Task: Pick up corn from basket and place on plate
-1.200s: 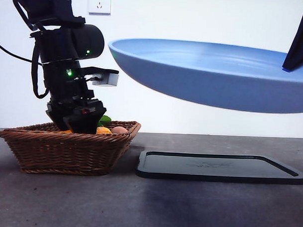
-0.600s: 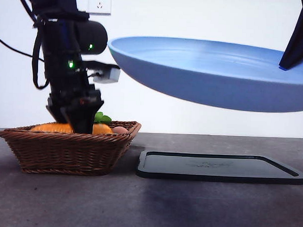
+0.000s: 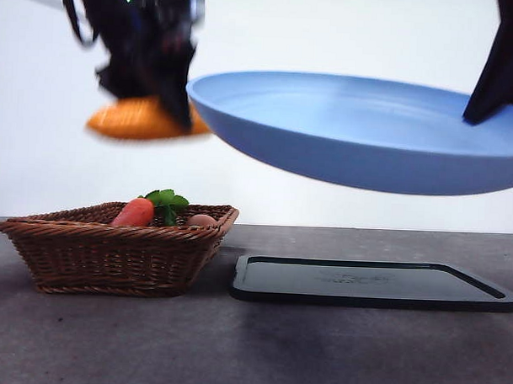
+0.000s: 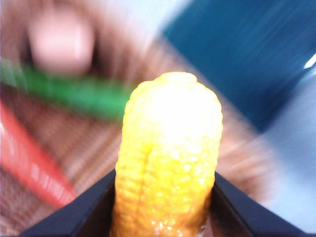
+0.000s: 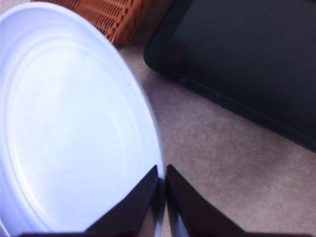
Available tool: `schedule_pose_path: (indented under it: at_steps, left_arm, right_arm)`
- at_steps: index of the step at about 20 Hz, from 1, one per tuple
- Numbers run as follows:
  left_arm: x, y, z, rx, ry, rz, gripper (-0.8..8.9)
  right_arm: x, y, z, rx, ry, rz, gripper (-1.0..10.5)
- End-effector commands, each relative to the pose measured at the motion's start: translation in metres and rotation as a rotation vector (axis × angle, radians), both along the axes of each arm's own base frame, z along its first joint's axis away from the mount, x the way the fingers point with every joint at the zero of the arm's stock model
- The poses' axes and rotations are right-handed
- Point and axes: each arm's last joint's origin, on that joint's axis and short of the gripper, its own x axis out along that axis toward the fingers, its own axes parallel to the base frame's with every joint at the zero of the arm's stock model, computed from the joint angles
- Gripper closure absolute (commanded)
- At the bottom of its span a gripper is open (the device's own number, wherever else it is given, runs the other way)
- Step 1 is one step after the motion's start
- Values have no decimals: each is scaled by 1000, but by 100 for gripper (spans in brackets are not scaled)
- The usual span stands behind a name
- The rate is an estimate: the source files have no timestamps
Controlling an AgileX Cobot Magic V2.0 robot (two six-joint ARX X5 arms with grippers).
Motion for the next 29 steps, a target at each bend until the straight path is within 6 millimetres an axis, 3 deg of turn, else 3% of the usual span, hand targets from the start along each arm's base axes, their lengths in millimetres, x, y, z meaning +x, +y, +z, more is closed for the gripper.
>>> schedule_pose_path:
  at_steps: [1, 6, 15, 22, 25, 29]
  left_arm:
    - [-11, -3, 21, -148, 27, -19, 611]
    - [-35, -10, 36, -255, 90, -143, 611]
    - [-57, -55, 19, -206, 174, -307, 611]
    - [-67, -113, -28, -33, 216, -387, 607]
    - [-71, -127, -43, 48, 202, -404, 597]
    - [-73, -137, -56, 113, 199, -404, 493]
  right_arm:
    - [13, 4, -3, 16, 36, -34, 945]
    - [36, 11, -23, 16, 108, -51, 945]
    - [63, 21, -50, 74, 207, -51, 945]
    - [66, 21, -53, 79, 216, -63, 945]
    - [66, 22, -52, 80, 214, -62, 945]
    - [66, 22, -52, 85, 214, -56, 945]
